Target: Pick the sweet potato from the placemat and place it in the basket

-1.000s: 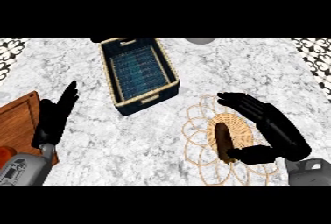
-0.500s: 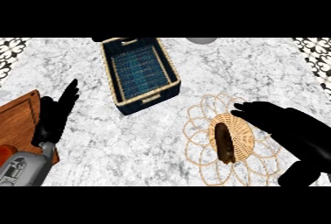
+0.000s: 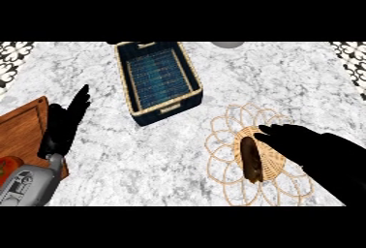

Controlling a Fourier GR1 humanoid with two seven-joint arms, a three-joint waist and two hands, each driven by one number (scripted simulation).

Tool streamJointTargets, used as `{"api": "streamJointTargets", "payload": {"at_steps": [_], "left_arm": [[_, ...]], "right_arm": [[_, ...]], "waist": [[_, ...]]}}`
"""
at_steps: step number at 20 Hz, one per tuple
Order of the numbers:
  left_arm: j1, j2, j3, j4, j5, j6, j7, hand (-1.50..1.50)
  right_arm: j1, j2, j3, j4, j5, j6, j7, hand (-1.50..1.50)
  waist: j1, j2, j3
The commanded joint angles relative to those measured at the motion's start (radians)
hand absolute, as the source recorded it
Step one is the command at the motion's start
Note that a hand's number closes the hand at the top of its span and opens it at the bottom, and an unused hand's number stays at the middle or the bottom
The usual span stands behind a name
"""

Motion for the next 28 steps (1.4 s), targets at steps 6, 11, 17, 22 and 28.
{"api": "streamJointTargets", "payload": {"at_steps": [6, 11, 17, 22, 28], "left_arm": [[-0.003, -0.033, 0.062, 0.015, -0.049, -0.069, 0.003, 0.00], [0.051, -0.076, 0.079, 0.008, -0.097, -0.075, -0.046, 0.00], [0.053, -0.089, 0.108, -0.003, -0.110, -0.090, -0.037, 0.00], [-0.003, -0.112, 0.140, -0.001, -0.139, -0.109, 0.048, 0.00], [-0.010, -0.139, 0.179, 0.045, -0.169, -0.151, -0.008, 0.00]], "right_arm": [[0.051, 0.093, -0.048, -0.066, 0.163, -0.001, -0.007, -1.50], [0.088, 0.126, -0.030, 0.033, 0.321, -0.037, -0.159, -1.50], [0.122, 0.185, 0.056, 0.247, 0.482, -0.166, -0.323, -1.50], [0.147, 0.196, 0.048, 0.312, 0.576, -0.212, -0.430, -1.50], [0.110, 0.245, 0.038, 0.429, 0.661, -0.246, -0.511, -1.50]], "waist": [[0.004, 0.002, 0.002], [0.006, 0.003, 0.002], [0.010, 0.004, 0.002], [0.007, 0.003, 0.002], [0.007, 0.004, 0.002]]}}
